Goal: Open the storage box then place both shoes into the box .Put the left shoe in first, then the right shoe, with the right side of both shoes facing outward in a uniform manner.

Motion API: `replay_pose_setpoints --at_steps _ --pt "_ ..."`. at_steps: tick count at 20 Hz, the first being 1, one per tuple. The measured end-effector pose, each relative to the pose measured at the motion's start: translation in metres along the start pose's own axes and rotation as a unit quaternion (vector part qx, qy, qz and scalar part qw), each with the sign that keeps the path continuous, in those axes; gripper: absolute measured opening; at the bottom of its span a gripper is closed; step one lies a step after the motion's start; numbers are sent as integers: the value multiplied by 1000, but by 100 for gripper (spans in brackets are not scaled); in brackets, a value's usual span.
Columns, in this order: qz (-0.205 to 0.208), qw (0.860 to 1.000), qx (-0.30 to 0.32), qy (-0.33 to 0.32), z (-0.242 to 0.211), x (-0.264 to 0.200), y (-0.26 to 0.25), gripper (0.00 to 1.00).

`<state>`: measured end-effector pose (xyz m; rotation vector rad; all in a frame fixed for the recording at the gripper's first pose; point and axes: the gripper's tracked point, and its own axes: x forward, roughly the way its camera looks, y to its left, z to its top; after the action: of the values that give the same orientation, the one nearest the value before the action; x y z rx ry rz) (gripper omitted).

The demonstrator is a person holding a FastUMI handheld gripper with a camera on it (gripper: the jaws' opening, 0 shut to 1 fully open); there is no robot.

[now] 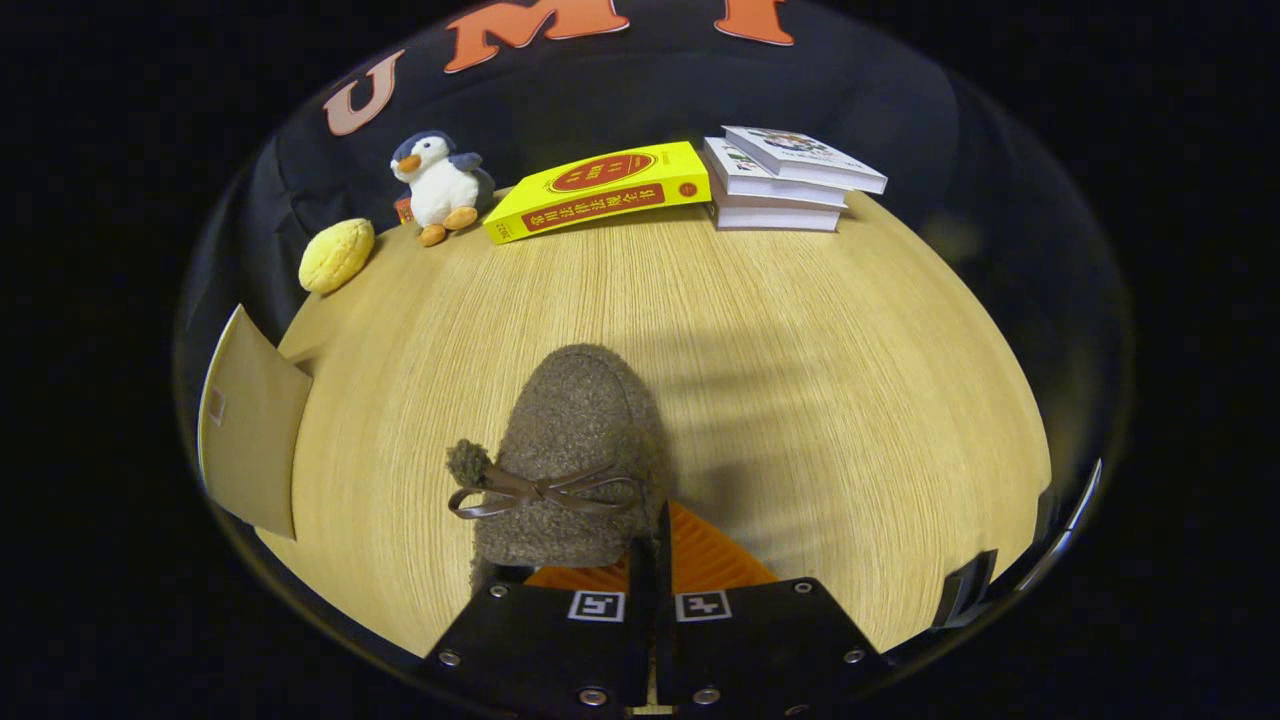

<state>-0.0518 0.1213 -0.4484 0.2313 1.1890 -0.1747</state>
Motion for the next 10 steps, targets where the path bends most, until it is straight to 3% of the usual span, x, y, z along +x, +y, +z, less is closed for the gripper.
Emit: replay_pose_setpoints --at_steps 6,10 --pt "21 1000 17 0 15 -46 38 4" --pt "62 998 1 -18 41 -87 92 4"
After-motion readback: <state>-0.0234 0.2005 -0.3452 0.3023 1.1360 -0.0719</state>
